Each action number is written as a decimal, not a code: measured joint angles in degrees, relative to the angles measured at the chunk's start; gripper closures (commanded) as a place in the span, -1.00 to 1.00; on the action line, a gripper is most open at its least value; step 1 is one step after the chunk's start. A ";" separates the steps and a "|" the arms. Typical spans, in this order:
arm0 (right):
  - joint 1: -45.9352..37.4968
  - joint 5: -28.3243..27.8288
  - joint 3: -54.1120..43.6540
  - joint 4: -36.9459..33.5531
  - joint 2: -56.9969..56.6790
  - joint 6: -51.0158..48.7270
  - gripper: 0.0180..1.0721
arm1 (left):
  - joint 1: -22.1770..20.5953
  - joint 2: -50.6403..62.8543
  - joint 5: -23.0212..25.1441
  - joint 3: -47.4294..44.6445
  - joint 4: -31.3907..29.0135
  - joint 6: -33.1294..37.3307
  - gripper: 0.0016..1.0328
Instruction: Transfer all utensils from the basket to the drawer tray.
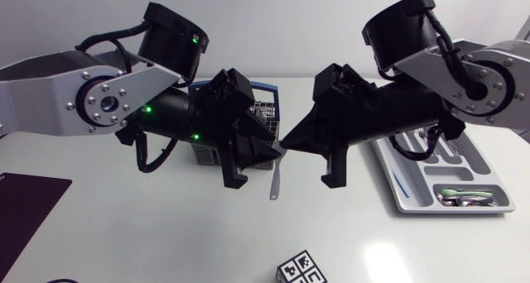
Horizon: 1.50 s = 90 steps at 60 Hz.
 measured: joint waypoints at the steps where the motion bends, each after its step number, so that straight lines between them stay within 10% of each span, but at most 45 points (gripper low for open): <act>1: 0.00 0.00 0.00 0.00 0.00 0.00 0.89 | -0.04 0.00 -0.02 0.00 0.00 0.00 0.42; 22: 0.70 1.05 0.00 0.04 0.00 0.00 0.89 | -0.44 0.02 -0.02 0.00 0.00 0.00 0.92; 38: 0.74 1.33 0.00 0.09 0.00 0.00 0.87 | -0.76 0.07 -1.57 0.00 -0.04 -0.02 0.94; 57: 1.07 4.66 -0.72 4.37 -0.02 1.25 -0.58 | -0.98 2.25 -4.39 0.20 -0.70 -1.99 0.94; 82: -0.50 11.93 -0.72 10.19 -0.70 11.63 -0.56 | 1.42 4.98 -12.68 6.78 3.28 -21.14 0.94; 90: -0.39 12.76 -0.33 10.40 0.39 15.02 -0.28 | 1.55 6.75 -13.94 9.64 3.67 -27.78 0.94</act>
